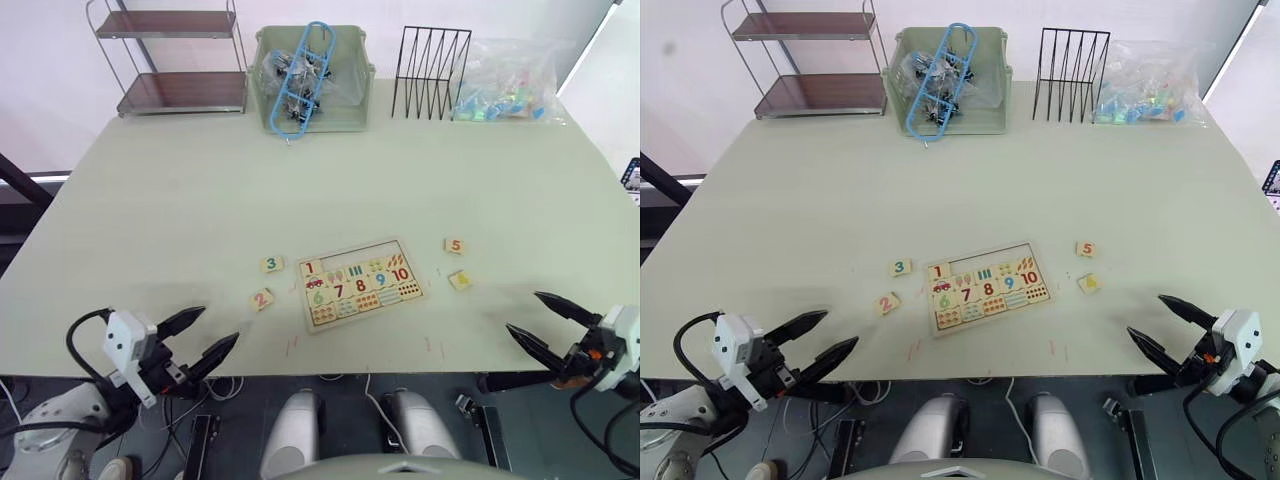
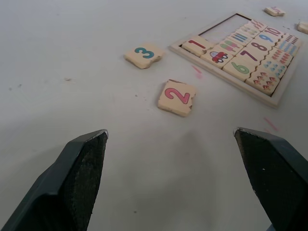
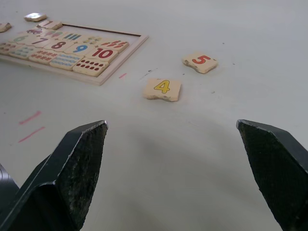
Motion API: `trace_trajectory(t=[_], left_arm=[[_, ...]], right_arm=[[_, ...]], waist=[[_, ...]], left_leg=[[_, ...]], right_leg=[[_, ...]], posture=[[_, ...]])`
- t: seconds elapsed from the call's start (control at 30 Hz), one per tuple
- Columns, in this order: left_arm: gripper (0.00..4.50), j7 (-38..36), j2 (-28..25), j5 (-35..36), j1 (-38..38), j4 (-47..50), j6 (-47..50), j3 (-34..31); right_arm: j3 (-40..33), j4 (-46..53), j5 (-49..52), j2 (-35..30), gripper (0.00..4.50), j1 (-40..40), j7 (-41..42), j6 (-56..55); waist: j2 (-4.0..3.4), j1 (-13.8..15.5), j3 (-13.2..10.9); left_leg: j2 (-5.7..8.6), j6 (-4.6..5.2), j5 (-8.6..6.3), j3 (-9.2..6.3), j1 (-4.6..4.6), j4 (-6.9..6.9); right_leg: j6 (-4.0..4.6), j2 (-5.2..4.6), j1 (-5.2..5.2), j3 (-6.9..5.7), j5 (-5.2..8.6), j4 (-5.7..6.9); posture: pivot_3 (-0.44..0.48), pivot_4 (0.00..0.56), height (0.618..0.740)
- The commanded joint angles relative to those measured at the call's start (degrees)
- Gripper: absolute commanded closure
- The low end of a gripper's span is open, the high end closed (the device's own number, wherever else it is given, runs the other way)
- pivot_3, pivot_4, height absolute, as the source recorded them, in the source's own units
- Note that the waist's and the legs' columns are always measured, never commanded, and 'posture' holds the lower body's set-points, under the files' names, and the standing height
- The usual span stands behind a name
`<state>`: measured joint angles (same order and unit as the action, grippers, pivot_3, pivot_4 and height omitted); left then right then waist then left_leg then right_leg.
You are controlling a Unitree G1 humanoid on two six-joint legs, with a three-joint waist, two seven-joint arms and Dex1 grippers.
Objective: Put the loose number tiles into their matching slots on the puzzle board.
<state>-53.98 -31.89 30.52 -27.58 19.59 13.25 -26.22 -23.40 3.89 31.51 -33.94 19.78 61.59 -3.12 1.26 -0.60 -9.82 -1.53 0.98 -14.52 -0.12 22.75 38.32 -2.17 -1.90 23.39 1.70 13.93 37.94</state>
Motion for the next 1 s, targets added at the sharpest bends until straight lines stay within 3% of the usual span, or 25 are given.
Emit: trace_trajectory(t=[0.03,1.0], left_arm=[[0.07,0.1,-0.1,0.1,0.1,0.3,-1.5,0.0],[0.07,-1.1,-0.3,-1.0,0.3,-3.3,-7.0,1.6]], right_arm=[[-1.8,1.5,1.5,-0.2,0.0,0.3,0.6,-0.9],[-1.0,2.7,1.6,1.1,0.0,-0.4,0.5,-1.2]], waist=[[0.0,0.0,0.0],[0.0,0.0,0.0]], left_leg=[[0.0,0.0,0.0,0.0,0.0,0.0],[-0.01,0.0,0.0,-0.01,0.0,0.0]], right_leg=[[0.0,0.0,0.0,0.01,0.0,0.0],[-0.04,-0.01,0.0,0.0,0.03,-0.01]], posture=[[0.0,0.15,0.739],[0.0,0.15,0.739]])
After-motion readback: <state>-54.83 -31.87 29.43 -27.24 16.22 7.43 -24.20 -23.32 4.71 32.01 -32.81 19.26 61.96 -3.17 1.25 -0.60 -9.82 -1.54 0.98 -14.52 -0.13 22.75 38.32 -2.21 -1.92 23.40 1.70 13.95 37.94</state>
